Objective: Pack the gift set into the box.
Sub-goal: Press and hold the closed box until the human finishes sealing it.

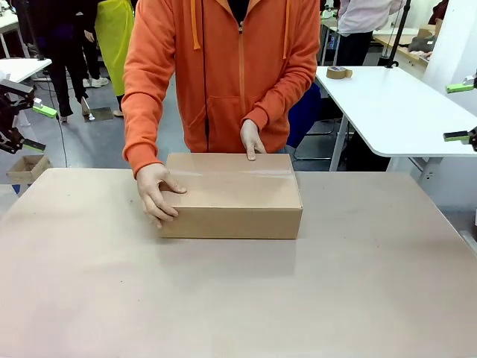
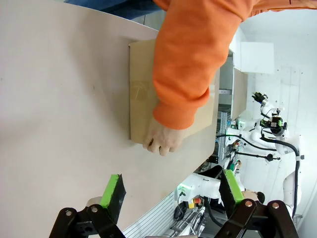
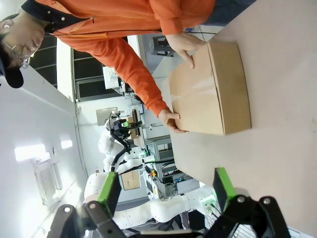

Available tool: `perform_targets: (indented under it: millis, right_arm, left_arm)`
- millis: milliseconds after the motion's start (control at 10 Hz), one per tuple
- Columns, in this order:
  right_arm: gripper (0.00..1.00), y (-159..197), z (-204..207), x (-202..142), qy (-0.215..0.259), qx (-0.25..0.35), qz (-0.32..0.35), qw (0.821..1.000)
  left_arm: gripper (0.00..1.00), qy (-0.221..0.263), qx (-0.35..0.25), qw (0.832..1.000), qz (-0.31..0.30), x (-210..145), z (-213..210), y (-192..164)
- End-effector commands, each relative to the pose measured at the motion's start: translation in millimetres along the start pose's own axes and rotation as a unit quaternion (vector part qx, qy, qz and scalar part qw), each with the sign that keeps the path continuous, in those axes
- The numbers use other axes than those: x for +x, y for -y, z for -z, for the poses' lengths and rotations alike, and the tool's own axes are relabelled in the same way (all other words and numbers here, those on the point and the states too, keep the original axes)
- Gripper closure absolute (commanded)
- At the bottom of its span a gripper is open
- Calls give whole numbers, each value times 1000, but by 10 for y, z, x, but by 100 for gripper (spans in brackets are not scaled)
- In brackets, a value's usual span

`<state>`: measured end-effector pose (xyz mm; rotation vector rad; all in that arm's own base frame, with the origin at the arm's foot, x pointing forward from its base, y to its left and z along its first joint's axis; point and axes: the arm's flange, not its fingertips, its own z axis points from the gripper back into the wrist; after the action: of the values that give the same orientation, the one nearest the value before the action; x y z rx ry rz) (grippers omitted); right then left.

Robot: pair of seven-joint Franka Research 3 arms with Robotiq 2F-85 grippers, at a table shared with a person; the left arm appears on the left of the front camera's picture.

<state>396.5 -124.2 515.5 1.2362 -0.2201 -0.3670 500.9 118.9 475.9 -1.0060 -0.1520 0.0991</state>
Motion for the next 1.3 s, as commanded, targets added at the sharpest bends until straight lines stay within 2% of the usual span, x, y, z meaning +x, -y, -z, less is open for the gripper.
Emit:
perform_targets:
  millis: [0, 1200]
  right_arm:
    - [0, -14, 12, -16, 1, 4, 1, 1000]
    - [0, 0, 0, 0, 0, 0, 0, 1000]
  left_arm:
    - [0, 3, 3, 1000, 1, -24, 1, 2]
    - [0, 0, 0, 1000, 0, 0, 0, 0]
